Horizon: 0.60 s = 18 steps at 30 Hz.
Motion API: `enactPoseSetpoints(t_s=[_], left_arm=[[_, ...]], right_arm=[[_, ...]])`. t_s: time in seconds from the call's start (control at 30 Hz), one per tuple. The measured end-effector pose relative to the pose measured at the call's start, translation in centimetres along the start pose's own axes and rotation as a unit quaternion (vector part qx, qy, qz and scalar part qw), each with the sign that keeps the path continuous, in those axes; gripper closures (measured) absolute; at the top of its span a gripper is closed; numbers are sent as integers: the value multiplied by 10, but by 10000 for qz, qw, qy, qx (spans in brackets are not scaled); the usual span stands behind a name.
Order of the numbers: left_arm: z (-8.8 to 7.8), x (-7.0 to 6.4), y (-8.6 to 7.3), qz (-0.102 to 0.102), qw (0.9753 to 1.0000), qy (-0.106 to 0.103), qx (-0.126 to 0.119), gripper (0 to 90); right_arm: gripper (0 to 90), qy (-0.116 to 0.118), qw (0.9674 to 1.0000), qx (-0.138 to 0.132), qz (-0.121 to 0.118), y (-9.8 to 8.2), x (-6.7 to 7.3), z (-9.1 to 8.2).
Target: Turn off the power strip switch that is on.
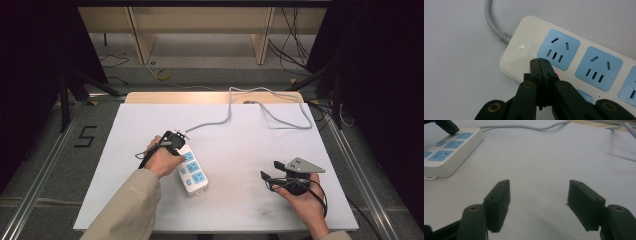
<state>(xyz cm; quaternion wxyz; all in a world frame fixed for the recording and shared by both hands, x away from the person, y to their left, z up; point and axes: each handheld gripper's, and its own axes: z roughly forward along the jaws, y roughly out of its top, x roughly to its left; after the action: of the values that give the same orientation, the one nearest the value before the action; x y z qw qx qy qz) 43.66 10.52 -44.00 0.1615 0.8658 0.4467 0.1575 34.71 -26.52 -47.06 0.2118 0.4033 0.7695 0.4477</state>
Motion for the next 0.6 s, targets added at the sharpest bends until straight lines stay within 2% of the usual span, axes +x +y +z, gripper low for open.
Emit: enactPoseSetpoints(t_s=[0.2, 0.27, 0.37, 0.6], left_arm=[[1, 1, 0, -46, 10000, -28, 13, 898], [2, 0, 0, -16, 10000, 60, -9, 898], [2, -1, 0, -6, 9999, 88, -58, 898], [2, 1, 0, -25, 10000, 27, -65, 897]], right_arm=[[357, -2, 10000, -1, 12, 0, 0, 0], [357, 1, 10000, 0, 12, 0, 0, 0], [357, 2, 10000, 0, 5, 0, 0, 0], [357, 8, 10000, 9, 7, 0, 0, 1]])
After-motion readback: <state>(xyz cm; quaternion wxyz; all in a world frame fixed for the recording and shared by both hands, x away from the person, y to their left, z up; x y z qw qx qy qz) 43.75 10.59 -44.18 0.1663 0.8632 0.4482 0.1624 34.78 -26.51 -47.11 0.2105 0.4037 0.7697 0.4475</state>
